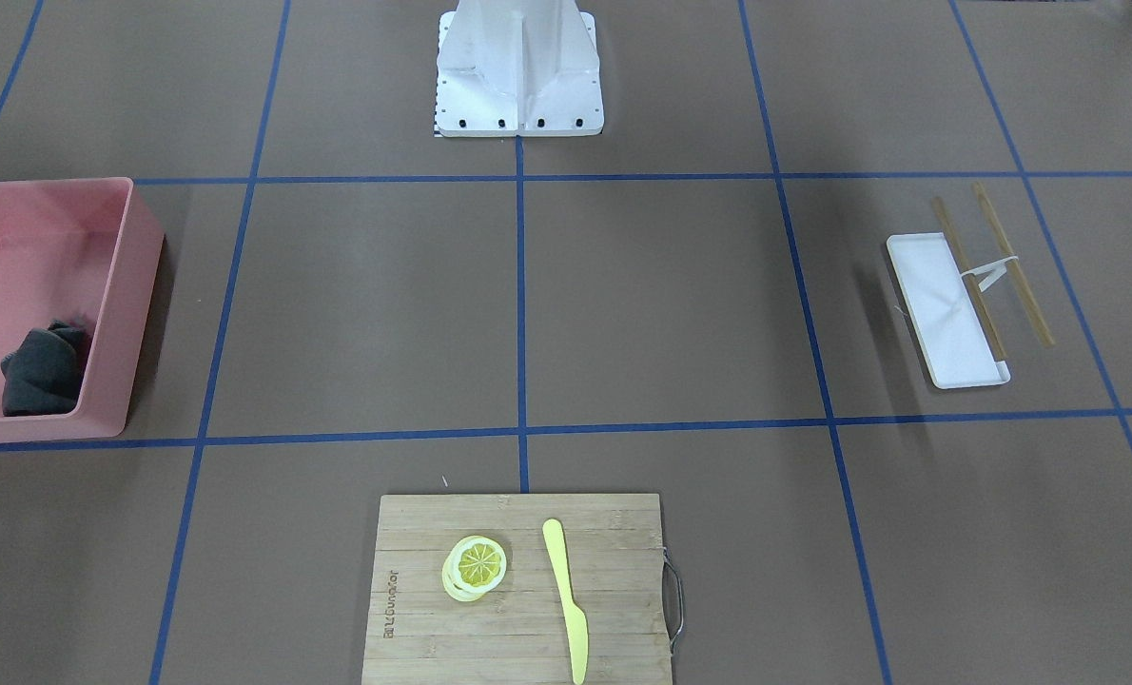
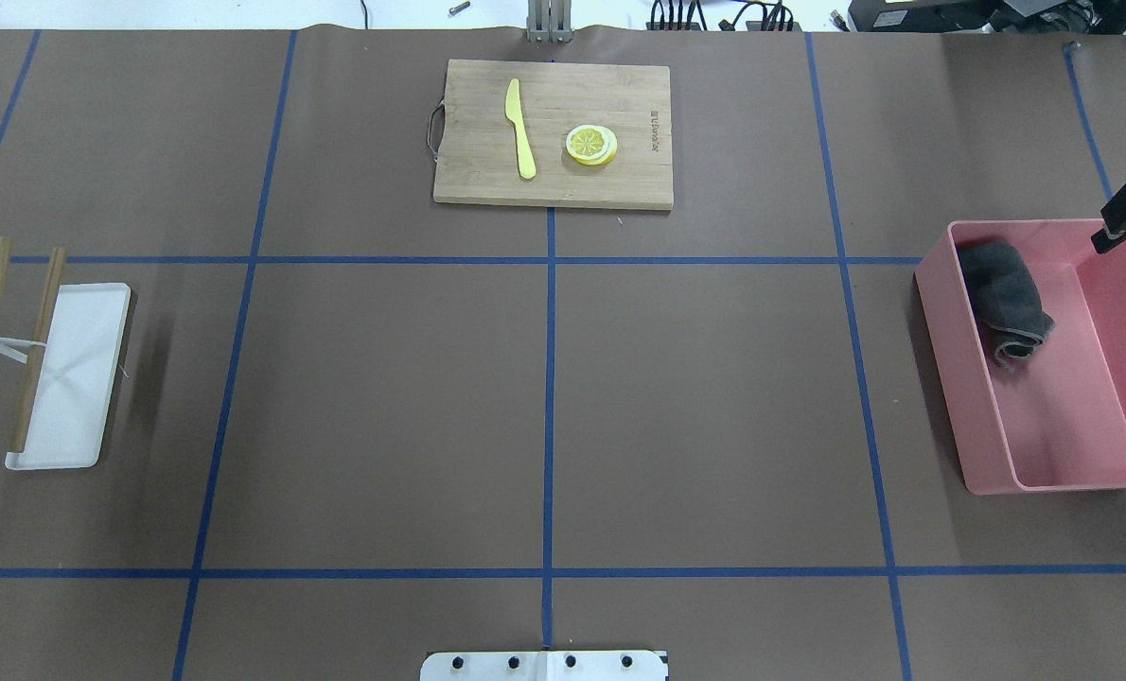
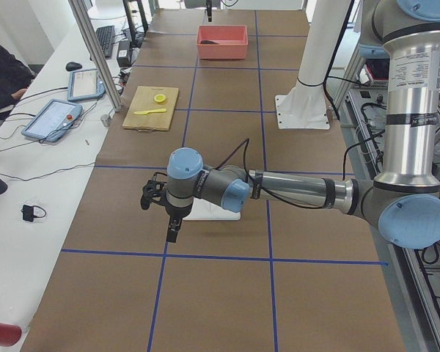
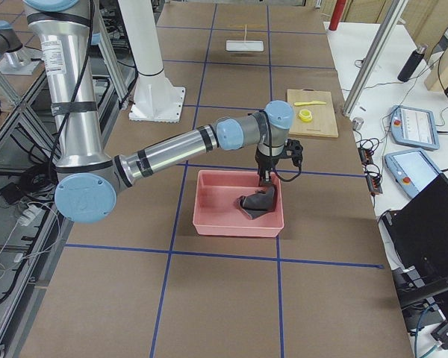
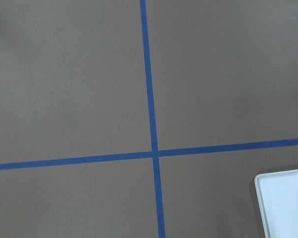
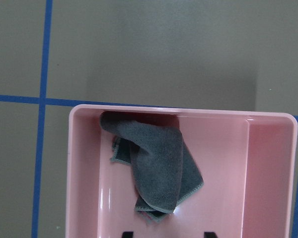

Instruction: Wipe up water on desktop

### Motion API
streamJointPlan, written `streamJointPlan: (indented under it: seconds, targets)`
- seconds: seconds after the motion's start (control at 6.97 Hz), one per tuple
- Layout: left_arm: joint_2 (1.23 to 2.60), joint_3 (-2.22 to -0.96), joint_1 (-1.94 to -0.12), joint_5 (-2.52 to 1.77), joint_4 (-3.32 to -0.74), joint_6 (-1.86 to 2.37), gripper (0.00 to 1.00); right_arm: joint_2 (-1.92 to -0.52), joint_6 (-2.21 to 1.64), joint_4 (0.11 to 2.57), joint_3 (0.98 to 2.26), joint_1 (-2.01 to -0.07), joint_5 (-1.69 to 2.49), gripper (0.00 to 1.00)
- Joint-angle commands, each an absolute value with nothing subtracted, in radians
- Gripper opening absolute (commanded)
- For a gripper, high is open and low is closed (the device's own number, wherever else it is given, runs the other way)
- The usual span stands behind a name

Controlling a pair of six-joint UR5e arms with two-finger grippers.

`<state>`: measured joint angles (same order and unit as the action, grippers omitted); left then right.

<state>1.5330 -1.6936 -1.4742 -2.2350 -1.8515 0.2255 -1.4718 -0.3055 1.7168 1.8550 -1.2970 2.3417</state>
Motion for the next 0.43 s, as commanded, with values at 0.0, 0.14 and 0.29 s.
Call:
streamJointPlan:
  seconds: [0.0,0.14,0.29]
  targets:
    - [1.534,-1.695,-1.476,-2.237,-1.852,0.222,0.98,-1.468,-0.298,1.706,1.877,-1.353,2.33,1.0]
    - [1.532,-1.695,-1.5,-2.261,-1.85,0.219,0.98,-1.509,-0.285,1.685,1.873,-1.421,2.33,1.0]
    - [1.528,-1.695,-1.515,-2.322,-1.85,0.215,0.99,-1.523,-0.247,1.619,1.859,-1.475,2.339,1.0]
